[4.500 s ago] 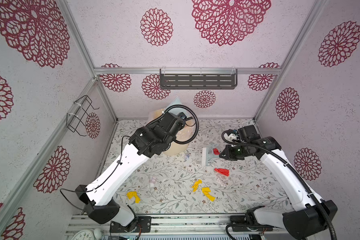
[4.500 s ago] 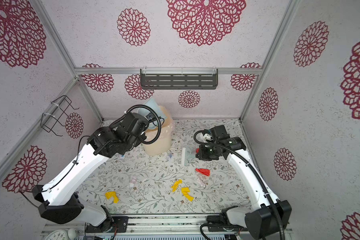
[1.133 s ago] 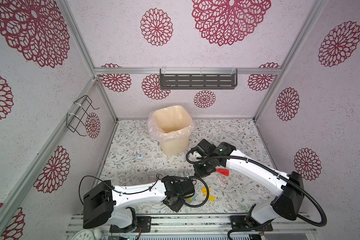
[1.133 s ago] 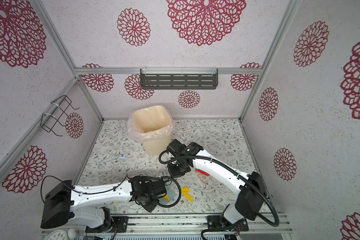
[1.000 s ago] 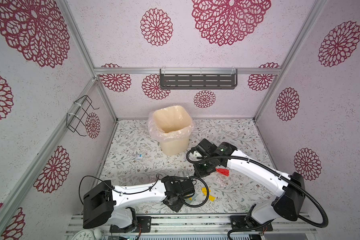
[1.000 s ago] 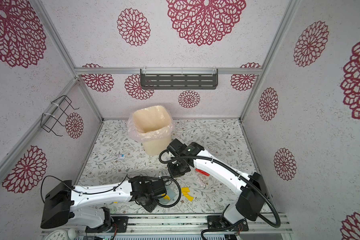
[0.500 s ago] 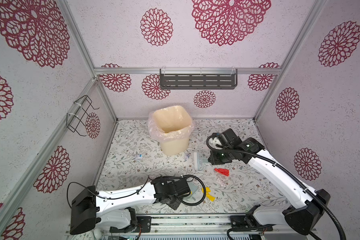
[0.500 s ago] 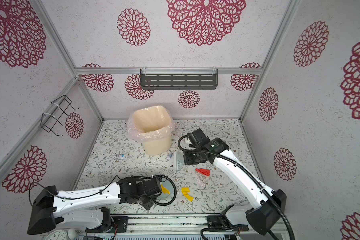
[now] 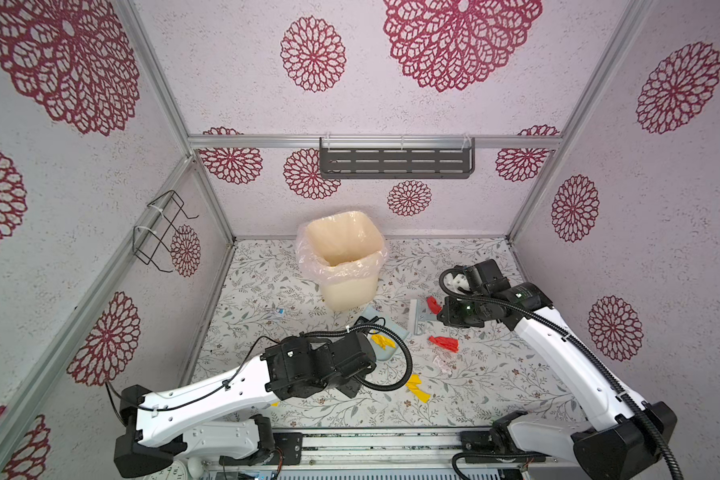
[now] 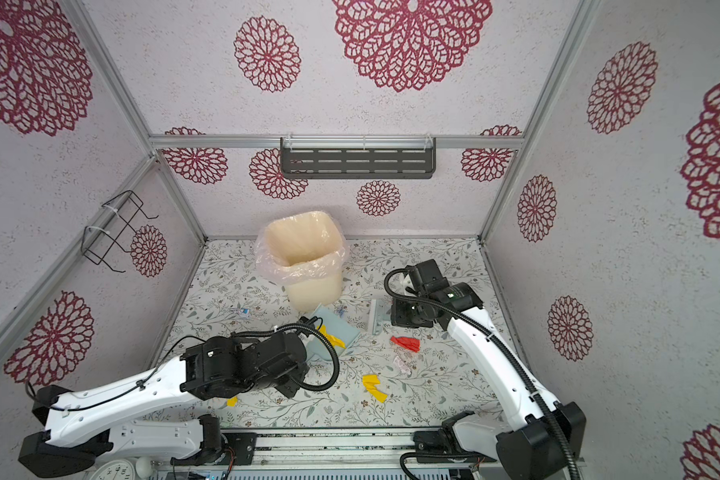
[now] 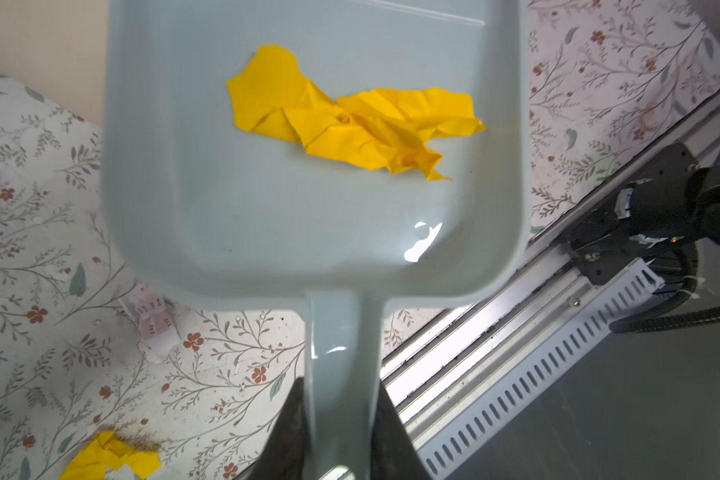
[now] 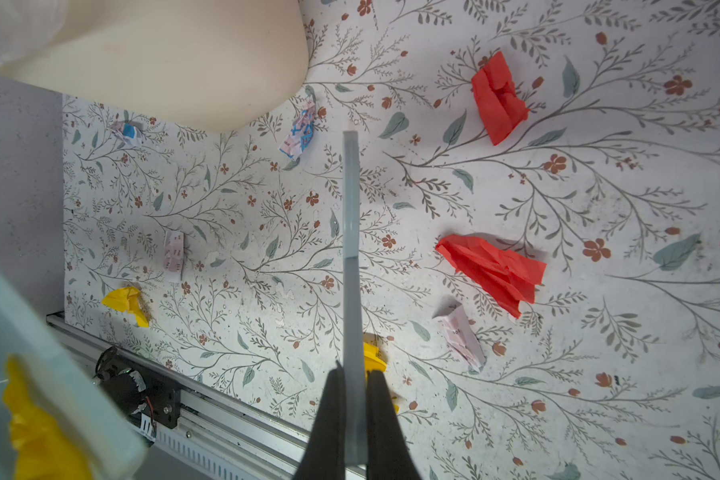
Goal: Sweep away the paper scraps from the table
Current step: 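Lift the dustpan to the bin with the left gripper while the right drops the brush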
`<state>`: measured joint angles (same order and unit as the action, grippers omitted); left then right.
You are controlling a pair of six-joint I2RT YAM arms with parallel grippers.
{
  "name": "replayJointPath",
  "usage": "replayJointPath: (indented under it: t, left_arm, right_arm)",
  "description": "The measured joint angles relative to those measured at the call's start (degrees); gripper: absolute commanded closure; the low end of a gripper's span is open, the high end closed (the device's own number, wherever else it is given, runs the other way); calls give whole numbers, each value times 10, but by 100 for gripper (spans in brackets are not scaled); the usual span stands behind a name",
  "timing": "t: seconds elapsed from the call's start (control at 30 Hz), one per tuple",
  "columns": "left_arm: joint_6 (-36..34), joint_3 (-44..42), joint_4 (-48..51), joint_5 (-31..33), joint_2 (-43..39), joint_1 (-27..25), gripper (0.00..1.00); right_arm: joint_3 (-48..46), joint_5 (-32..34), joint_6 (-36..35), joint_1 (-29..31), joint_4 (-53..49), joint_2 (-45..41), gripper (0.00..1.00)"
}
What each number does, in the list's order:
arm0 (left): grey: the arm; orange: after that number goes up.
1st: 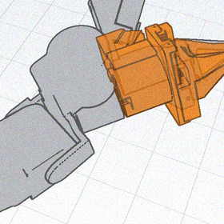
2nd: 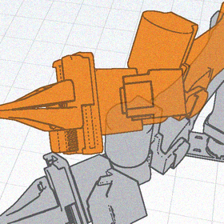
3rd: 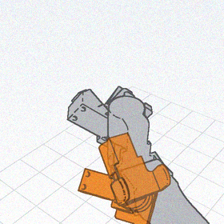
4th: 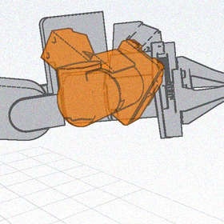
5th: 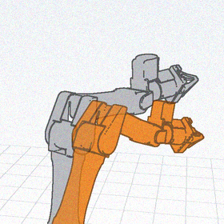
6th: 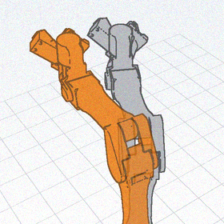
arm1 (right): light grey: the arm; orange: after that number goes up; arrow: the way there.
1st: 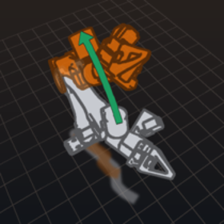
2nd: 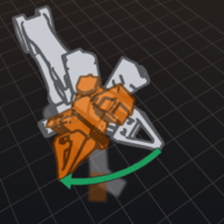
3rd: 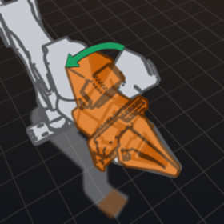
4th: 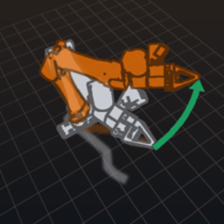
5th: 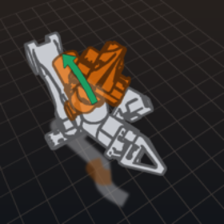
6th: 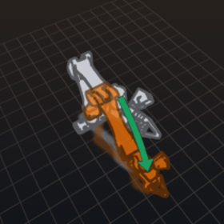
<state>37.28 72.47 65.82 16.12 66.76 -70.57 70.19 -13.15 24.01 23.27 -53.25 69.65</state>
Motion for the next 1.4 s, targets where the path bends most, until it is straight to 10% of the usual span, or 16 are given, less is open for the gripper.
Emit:
replayJointPath:
  t: [0.3, 0.97, 1.4]
  left_arm:
    - [-13, 196, 103, 35, 43, 23, 100]
    - [-151, 299, 179, -57, 42, 374, 100]
    - [-292, 401, 179, -119, 173, 513, 100]
  right_arm:
    - [-13, -33, -7, -36, 22, -10, 100]
    - [-14, -67, -27, -56, 38, -10, 100]
    - [-14, -75, -35, -60, 37, -10, 100]
